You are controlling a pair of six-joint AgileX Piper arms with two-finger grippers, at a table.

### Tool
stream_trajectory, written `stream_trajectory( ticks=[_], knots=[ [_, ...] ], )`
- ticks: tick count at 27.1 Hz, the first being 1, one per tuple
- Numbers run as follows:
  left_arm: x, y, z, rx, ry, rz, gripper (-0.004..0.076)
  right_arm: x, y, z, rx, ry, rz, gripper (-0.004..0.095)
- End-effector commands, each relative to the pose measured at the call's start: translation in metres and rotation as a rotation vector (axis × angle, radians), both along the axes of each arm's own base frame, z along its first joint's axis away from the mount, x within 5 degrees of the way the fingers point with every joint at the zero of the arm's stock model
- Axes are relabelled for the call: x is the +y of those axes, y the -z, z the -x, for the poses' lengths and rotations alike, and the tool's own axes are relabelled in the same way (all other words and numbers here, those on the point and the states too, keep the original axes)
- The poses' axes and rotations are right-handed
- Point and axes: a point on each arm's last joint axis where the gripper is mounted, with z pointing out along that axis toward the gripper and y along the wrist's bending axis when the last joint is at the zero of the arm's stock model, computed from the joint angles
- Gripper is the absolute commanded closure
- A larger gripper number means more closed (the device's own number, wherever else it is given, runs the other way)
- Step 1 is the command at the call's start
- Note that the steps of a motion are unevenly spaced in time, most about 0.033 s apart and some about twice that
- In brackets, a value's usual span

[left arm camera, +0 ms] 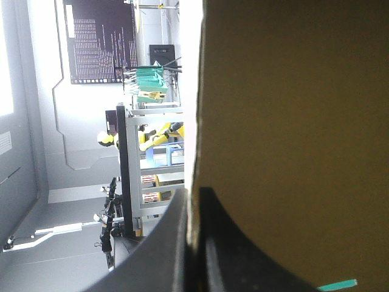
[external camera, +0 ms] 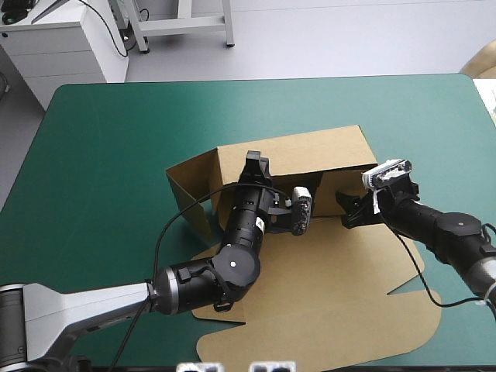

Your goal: Fold the box

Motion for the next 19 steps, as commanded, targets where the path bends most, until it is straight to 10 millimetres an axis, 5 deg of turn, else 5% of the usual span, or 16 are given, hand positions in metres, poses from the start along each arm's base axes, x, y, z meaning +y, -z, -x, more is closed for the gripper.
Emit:
stream_trajectory(
  ticks=[1, 9, 12, 15, 19],
  knots=[
    [0.004, -0.027, 0.002, -0.090, 0.001, 0.050, 0.0732, 0.001, -0.015, -0.004, -0.075, 0.013, -0.025, 0.0220],
    [0.004, -0.027, 0.002, -0.090, 0.001, 0.050, 0.0732, 0.002, -0.009, -0.019, -0.110, 0.027, -0.061, 0.0229],
    [0.004, -0.027, 0.002, -0.090, 0.001, 0.050, 0.0732, 0.002, -0.007, -0.023, -0.103, 0.025, -0.062, 0.0317],
    [0.004, -0.027, 0.002, -0.088, 0.008, 0.051, 0.0732, 0.002, -0.007, -0.023, -0.108, 0.020, -0.053, 0.0498],
    [0.003, -0.027, 0.002, -0.093, 0.009, 0.049, 0.0732, 0.003, -0.007, -0.023, -0.111, 0.007, -0.057, 0.0918]
  ],
)
